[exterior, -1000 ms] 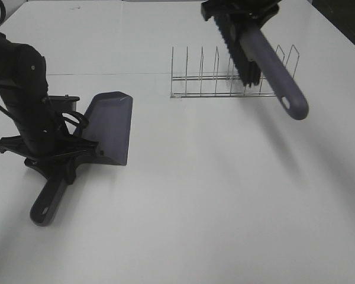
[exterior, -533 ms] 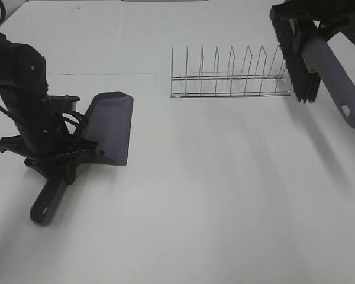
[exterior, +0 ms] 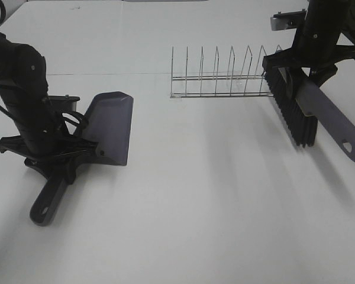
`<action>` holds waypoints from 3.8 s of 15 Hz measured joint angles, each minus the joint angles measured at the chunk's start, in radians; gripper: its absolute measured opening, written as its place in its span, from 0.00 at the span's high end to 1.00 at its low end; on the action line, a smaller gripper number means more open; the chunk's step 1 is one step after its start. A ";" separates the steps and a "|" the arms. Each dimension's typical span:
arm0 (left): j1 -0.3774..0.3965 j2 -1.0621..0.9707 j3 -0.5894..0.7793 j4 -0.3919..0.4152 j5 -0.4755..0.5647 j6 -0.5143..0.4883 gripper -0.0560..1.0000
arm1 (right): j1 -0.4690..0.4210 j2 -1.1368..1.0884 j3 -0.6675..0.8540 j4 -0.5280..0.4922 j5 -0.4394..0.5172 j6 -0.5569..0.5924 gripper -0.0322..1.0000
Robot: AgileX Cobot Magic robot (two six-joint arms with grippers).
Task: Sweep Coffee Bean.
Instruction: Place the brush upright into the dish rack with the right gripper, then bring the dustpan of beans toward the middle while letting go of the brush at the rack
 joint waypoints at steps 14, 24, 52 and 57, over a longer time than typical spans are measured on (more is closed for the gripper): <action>0.000 0.000 0.000 0.000 0.000 0.014 0.69 | -0.024 0.171 -0.197 -0.017 -0.055 -0.001 0.69; 0.000 0.000 0.000 0.000 0.000 0.017 0.69 | -0.024 0.319 -0.492 -0.017 -0.037 -0.003 0.69; -0.094 0.020 -0.057 -0.103 -0.046 -0.017 0.69 | 0.151 0.011 -0.503 0.114 -0.011 0.049 0.28; -0.094 0.035 -0.109 -0.112 0.007 -0.018 0.34 | 0.151 -0.041 -0.503 0.113 -0.010 0.048 0.28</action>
